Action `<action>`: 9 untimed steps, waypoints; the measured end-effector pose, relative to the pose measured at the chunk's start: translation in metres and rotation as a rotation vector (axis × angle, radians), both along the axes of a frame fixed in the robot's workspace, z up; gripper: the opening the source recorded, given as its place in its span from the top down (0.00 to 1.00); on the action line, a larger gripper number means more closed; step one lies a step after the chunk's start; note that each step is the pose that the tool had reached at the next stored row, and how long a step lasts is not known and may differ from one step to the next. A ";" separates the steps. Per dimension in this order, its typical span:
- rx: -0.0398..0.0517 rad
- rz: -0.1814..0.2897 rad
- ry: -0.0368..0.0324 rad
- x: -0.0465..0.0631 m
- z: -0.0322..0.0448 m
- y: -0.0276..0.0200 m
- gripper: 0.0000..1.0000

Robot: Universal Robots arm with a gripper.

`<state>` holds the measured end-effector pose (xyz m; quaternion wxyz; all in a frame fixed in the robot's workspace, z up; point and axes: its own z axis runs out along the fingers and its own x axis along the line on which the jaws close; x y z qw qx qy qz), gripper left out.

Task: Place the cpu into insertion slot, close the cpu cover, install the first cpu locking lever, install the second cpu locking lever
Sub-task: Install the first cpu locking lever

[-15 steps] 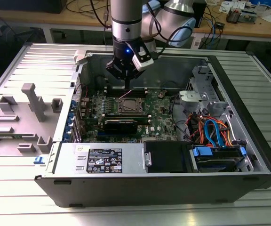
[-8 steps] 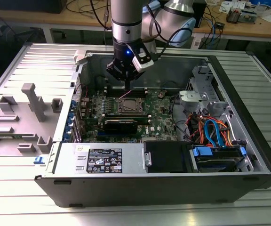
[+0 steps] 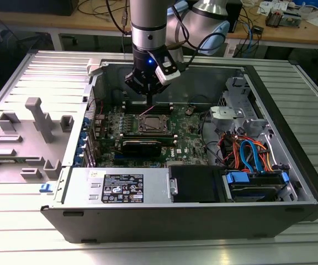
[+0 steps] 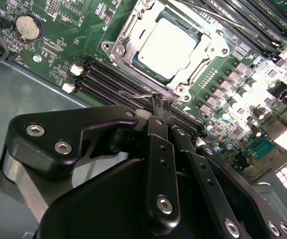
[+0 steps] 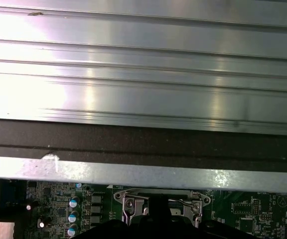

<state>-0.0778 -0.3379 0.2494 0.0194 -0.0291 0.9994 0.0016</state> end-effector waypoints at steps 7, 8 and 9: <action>-0.0001 0.000 -0.0001 0.000 -0.0048 0.0035 0.89; 0.0000 0.000 -0.0001 0.001 -0.0060 0.0042 0.89; 0.0000 0.000 -0.0001 0.001 -0.0070 0.0046 0.89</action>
